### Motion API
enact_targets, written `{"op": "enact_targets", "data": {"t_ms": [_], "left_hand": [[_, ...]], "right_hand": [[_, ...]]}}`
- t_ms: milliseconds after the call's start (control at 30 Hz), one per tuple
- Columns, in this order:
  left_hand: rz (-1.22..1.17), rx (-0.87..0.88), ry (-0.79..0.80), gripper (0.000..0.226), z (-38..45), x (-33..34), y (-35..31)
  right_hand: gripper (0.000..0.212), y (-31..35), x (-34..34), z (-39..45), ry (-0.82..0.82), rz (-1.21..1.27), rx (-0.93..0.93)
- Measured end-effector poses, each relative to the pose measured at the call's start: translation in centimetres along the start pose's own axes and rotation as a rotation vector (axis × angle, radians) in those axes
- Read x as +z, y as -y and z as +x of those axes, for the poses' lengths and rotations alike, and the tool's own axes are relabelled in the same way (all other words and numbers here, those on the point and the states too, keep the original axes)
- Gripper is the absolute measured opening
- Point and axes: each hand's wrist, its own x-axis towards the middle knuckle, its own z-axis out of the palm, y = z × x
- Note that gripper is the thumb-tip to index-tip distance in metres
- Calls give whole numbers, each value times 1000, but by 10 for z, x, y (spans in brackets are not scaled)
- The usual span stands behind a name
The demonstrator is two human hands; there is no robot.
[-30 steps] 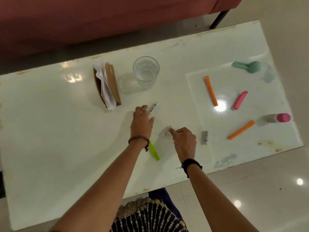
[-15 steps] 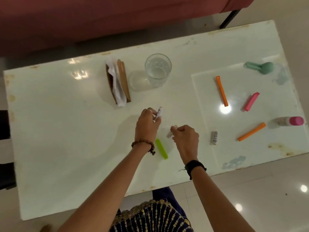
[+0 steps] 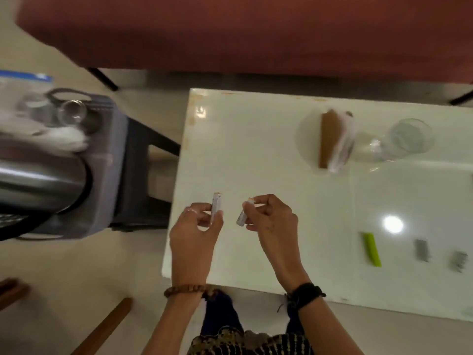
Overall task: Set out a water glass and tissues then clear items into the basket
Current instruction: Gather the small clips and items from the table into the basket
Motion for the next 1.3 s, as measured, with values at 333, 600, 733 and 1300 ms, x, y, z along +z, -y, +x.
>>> {"op": "enact_targets", "data": {"t_ms": [333,600,733,1300], "left_hand": [[216,-148,-303,17,90,-192,117],[663,-211,-17,35,152,-196,172],[734,-221,89,25,165,-182,190],[58,6,16,9,104,-150,115]], "right_hand": [[8,62,245,-1,293,-116,-204],[7,53,342,41,361,-736,-248],[13,43,359,38,388,-1103,-349],[10,31,232,20,118,-623,-348]]}}
